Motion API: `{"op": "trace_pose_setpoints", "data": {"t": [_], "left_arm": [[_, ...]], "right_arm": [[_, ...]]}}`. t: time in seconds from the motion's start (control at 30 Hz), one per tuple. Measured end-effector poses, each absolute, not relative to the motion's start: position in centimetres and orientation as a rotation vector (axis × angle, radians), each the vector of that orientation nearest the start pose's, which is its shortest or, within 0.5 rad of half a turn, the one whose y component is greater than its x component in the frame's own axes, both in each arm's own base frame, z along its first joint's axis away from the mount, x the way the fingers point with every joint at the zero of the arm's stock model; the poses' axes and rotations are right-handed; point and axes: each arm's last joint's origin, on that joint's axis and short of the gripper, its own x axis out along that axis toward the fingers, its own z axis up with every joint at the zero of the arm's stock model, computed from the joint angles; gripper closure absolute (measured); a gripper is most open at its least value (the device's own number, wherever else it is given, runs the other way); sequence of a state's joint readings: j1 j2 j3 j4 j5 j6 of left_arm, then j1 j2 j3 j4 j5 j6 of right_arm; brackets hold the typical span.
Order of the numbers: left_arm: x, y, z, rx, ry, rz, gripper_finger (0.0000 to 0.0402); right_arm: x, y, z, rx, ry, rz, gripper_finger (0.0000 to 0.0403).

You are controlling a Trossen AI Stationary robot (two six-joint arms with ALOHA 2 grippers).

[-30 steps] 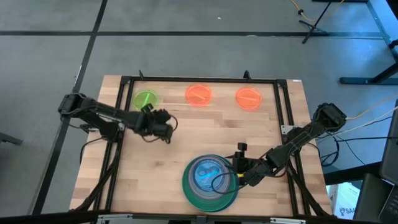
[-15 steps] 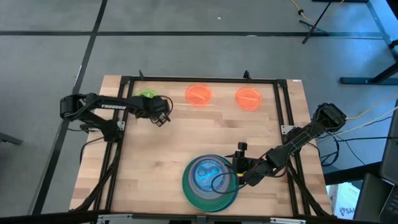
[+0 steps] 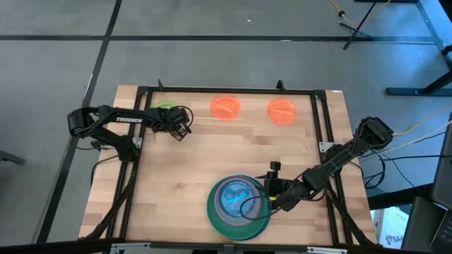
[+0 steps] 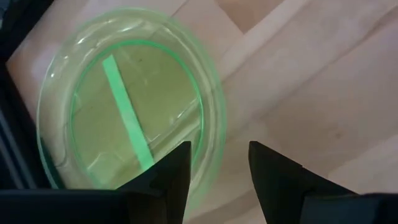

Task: Stack plastic plates
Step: Stack the light green plate on top of the light blue plate

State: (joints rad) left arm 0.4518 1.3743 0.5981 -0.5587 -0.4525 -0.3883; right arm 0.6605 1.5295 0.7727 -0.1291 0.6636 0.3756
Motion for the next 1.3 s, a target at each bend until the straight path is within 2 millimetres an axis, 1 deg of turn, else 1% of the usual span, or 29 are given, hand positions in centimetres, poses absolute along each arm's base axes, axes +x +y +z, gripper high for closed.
{"op": "trace_pose_setpoints", "data": {"t": [0.13,0.3,0.4,0.5,0.7,0.83,0.9,1.13,1.3], "left_arm": [[17.7,10.6,13.5,-0.348,1.172,1.008,0.0246],[16.9,11.4,12.8,-0.374,1.147,1.039,0.0247],[16.4,11.7,12.5,-0.406,1.138,1.037,0.0253],[16.3,11.8,12.4,-0.409,1.144,1.025,0.0276],[16.4,11.8,12.3,-0.390,1.154,0.972,0.0341],[16.7,11.4,12.3,-0.371,1.159,0.932,0.0383],[17.0,11.1,12.3,-0.358,1.153,0.914,0.0396],[18.1,9.7,12.4,-0.282,1.136,0.865,0.0398],[19.7,8.4,13.3,-0.242,1.115,0.778,0.0398]], "right_arm": [[23.7,16.1,17.3,-0.186,0.678,-0.131,0.0242],[23.7,16.1,17.3,-0.192,0.679,-0.129,0.0242],[23.7,16.1,17.3,-0.192,0.679,-0.129,0.0242],[23.7,16.1,17.3,-0.192,0.679,-0.129,0.0242],[23.7,16.1,17.3,-0.191,0.679,-0.129,0.0242],[23.7,16.1,17.3,-0.191,0.679,-0.129,0.0242],[23.7,16.1,17.3,-0.191,0.679,-0.129,0.0242],[23.7,16.1,17.3,-0.196,0.679,-0.127,0.0242],[23.7,16.1,17.3,-0.197,0.679,-0.126,0.0242]]}}
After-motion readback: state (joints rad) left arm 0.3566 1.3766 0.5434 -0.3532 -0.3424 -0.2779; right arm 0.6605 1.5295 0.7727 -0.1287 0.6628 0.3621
